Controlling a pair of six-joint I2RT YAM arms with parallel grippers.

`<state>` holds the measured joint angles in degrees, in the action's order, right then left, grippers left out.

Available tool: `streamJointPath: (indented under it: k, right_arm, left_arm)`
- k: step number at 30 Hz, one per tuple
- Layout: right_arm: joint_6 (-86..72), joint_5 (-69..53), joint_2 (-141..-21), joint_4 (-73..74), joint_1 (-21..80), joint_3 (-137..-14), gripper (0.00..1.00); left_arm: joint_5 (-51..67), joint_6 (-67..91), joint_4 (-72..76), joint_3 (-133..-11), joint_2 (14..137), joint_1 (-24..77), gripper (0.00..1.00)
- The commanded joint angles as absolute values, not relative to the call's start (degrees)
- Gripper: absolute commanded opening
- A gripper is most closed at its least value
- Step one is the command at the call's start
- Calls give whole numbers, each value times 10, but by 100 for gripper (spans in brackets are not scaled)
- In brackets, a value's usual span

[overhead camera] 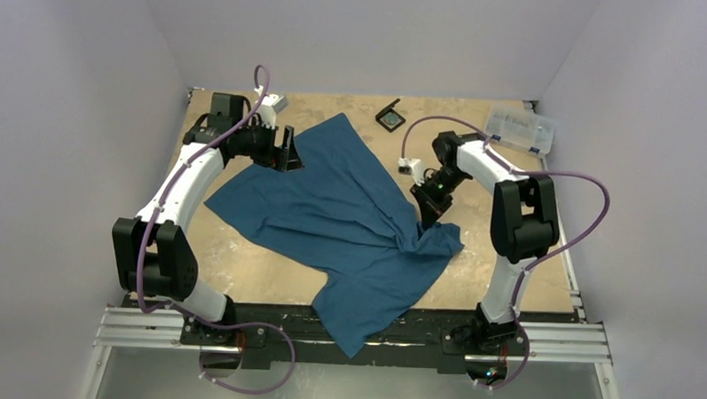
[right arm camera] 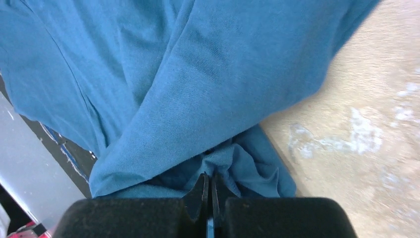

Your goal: Remove the brooch from the garment

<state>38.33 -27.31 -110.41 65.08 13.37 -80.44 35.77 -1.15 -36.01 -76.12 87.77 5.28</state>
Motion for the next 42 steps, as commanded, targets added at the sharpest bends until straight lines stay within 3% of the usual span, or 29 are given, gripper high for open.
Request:
streamJointPath:
  k: [1,6,11,19,24,28,32,34,38,42]
  right_arm:
    - [360,-273,-1055,654,97,-877,0]
    - [308,-282,-1086,636,-7,-962,0]
    - [277,-200,-1095,559,-43,-932,0]
    - [293,-98,-1039,492,-48,-801,0]
    - [383,-197,-1003,570,-39,-756,0]
    - [447,-194,-997,621,20,-716,0]
    - [490,-180,-975,623,56,-679,10]
    - [506,-180,-976,638,61,-677,29]
    - [527,-208,-988,669,57,-708,49]
    - [485,-271,-1018,670,15,-805,56]
  left_arm:
    - [374,-18,-338,-762,863,48,81]
    - [373,-21,-340,-761,863,44,81]
    - [372,-18,-346,-765,870,34,81]
    - [347,-45,-378,-765,877,23,81]
    - [346,-59,-386,-763,881,20,80]
    - [348,-64,-385,-766,886,20,80]
    - [351,-68,-389,-775,894,21,80]
    - [351,-72,-393,-779,896,20,80]
    - [354,-76,-395,-783,898,20,80]
    - [361,-75,-397,-788,899,20,80]
